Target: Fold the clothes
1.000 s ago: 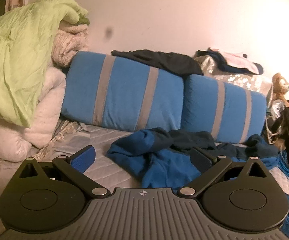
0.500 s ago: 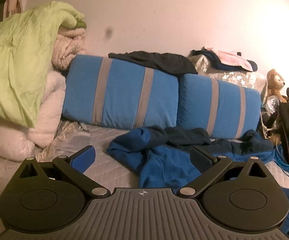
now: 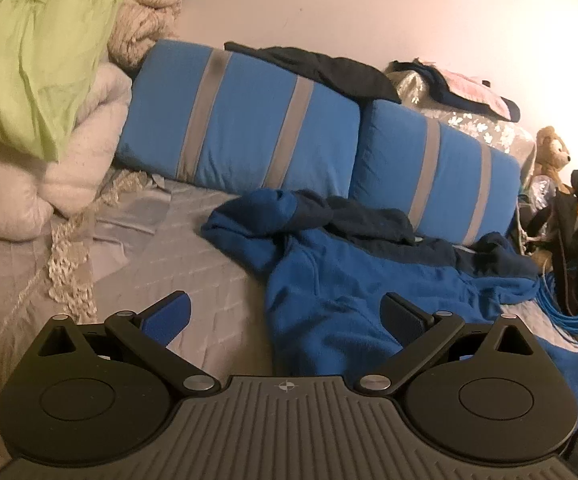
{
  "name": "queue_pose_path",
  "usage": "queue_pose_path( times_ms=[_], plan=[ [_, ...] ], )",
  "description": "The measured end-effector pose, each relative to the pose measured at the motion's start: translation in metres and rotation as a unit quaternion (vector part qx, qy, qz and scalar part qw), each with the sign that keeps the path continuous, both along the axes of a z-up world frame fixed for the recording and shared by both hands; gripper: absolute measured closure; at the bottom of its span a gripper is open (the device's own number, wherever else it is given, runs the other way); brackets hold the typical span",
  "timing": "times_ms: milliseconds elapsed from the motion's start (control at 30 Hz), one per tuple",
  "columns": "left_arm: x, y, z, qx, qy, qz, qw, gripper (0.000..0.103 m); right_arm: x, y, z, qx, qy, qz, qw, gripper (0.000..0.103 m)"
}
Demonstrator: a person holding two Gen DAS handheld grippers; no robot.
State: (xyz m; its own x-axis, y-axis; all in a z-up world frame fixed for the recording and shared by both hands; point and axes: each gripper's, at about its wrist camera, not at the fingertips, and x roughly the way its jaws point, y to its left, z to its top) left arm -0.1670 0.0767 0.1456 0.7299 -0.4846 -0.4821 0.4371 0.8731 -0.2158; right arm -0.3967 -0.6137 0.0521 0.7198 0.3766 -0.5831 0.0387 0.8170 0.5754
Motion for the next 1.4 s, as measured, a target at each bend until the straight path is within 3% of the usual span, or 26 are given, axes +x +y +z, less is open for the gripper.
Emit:
queue_pose_path(
  times_ms=[167,267,300,333,433,533,667,833,967,1067,1100,1133,1167,1233,1400],
  plan=[
    [0.005,0.006,-0.010,-0.018,0.034,-0.009,0.9992,0.000,0.009,0.014,-0.028,0.044,0.017,0.030,0.998,0.000],
    [0.010,0.010,-0.019,-0.048,0.071,-0.013,0.9962,0.000,0.010,0.027,-0.032,0.067,0.019,0.062,0.996,0.015],
    [0.012,0.012,-0.022,-0.058,0.083,-0.015,0.9947,0.000,0.010,0.031,-0.033,0.074,0.020,0.072,0.994,0.026],
    [0.014,0.013,-0.025,-0.068,0.096,-0.016,0.9930,0.000,0.010,0.034,-0.033,0.082,0.023,0.080,0.993,0.046],
    [0.019,0.018,-0.034,-0.097,0.132,-0.021,0.9862,0.000,0.009,0.042,-0.021,0.089,0.017,0.093,0.992,0.081],
    [0.025,0.022,-0.044,-0.129,0.170,-0.024,0.9767,0.000,0.007,0.049,0.000,0.054,0.003,0.090,0.994,0.089],
    [0.032,0.035,-0.065,-0.194,0.228,-0.009,0.9540,0.000,0.006,0.052,0.019,0.018,0.001,0.070,0.997,0.092],
    [0.029,0.041,-0.083,-0.224,0.280,-0.002,0.9335,0.001,0.007,0.044,0.031,0.005,0.004,0.039,0.999,0.093],
    [0.025,0.041,-0.102,-0.272,0.333,-0.016,0.9029,0.002,0.008,0.038,0.031,0.003,0.008,0.028,1.000,0.094],
    [0.024,0.041,-0.124,-0.328,0.384,-0.025,0.8624,0.017,0.008,0.036,0.031,0.002,0.011,0.023,1.000,0.094],
    [0.024,0.041,-0.129,-0.347,0.399,-0.026,0.8485,0.028,0.009,0.036,0.031,0.002,0.011,0.021,1.000,0.094],
    [0.023,0.042,-0.135,-0.365,0.413,-0.027,0.8340,0.046,0.009,0.036,0.031,0.002,0.010,0.020,1.000,0.094],
    [0.023,0.042,-0.138,-0.375,0.420,-0.028,0.8259,0.055,0.010,0.037,0.032,0.000,0.009,0.020,1.000,0.094],
    [0.020,0.041,-0.132,-0.370,0.411,-0.028,0.8328,0.076,0.009,0.038,0.033,-0.003,0.009,0.018,1.000,0.094],
    [0.015,0.036,-0.095,-0.313,0.345,-0.036,0.8840,0.080,0.008,0.042,0.036,-0.010,0.010,0.016,1.000,0.094]
  ],
)
